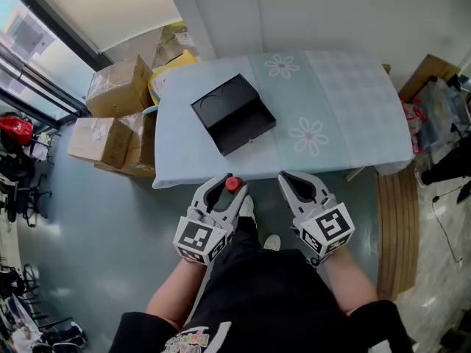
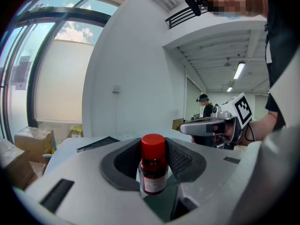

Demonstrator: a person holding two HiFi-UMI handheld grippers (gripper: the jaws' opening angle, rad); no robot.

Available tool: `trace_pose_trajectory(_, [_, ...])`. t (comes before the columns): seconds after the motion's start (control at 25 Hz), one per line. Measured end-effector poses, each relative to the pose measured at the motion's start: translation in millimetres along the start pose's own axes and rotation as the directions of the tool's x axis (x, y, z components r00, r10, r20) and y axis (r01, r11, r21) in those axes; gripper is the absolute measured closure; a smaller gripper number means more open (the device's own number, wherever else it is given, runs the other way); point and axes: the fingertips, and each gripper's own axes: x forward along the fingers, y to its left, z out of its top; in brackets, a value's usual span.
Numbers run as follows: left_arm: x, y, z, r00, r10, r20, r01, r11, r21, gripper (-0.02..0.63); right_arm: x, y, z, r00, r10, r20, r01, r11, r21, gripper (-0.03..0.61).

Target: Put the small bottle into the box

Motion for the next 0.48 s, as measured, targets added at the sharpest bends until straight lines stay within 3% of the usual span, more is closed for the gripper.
trace_pose_trajectory(0.48, [55.0,62.1,-2.5,0.999,-0.019,-0.03,0.018,1.0,-0.023,0.459,57.7,-43.9,-0.1,0.998,-0.038,-0.046,0.039,0.999,0.026,0.569])
